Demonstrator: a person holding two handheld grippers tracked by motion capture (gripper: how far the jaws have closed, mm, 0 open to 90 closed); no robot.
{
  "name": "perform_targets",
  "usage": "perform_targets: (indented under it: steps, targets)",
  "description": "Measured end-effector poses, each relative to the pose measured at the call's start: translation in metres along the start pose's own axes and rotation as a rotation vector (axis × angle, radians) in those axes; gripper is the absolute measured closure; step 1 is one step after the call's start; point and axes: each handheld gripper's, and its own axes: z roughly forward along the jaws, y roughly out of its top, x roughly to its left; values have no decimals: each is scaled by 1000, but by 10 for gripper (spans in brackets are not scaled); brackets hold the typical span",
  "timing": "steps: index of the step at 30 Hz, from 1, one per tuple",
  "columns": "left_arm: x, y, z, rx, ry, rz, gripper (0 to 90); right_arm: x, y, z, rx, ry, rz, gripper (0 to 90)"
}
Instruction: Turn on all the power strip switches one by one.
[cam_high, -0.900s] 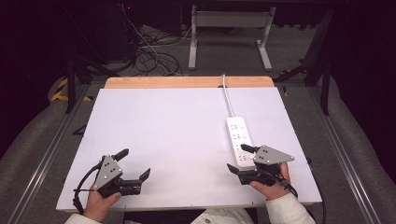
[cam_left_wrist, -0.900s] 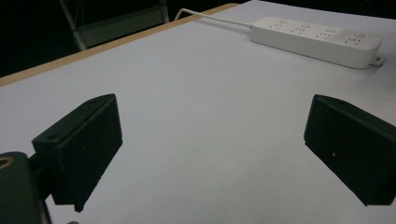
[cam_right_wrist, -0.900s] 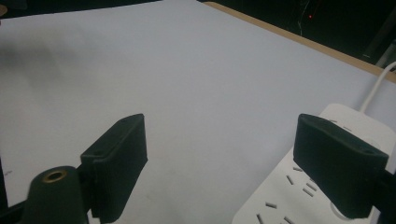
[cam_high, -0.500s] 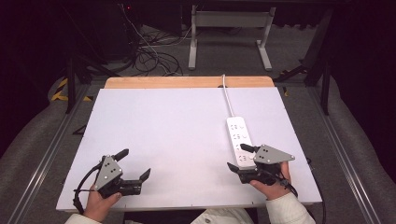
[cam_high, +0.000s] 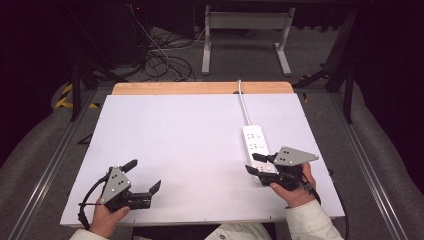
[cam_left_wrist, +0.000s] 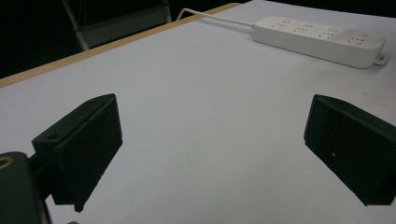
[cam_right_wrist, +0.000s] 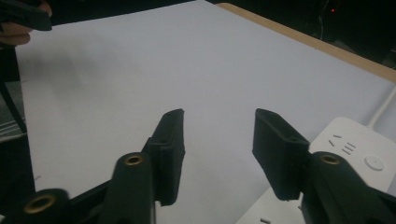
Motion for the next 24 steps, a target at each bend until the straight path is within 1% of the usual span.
perform_targets:
  steps: [2,3,5,6,9,10,11,12,13,14,15,17,20,24]
  targets:
    - [0,0,0,0,1,0,47,-3,2,-1,14,3,14,618]
    - [0,0,0,0,0,-4,47,-3,2,-1,14,3,14,618]
    - [0,0,0,-1,0,-5,47,-6,4,-1,33,-2,30,684]
    - [0,0,0,-2,1,-3,47,-9,6,-2,55,-6,43,743]
    - [0,0,0,-1,1,-4,47,-13,11,-3,76,-27,44,817]
    - [0,0,0,0,2,-2,47,-13,11,-3,76,-27,44,817]
    - [0,0,0,-1,2,-3,47,-14,13,-2,84,-32,46,839]
    - [0,0,0,-2,3,-4,47,-16,14,-2,94,-40,47,864]
    - [0,0,0,-2,4,-2,47,-20,15,0,118,-54,56,900]
    - [0,0,0,-3,5,0,47,-20,15,0,118,-54,56,900]
    - [0,0,0,-1,5,-5,48,-22,15,1,131,-65,60,900]
    - [0,0,0,2,6,-1,47,-26,16,2,151,-80,72,900]
    - [0,0,0,1,4,-2,47,-32,18,3,170,-101,88,900]
    - [0,0,0,1,5,-6,47,-38,21,5,203,-114,104,900]
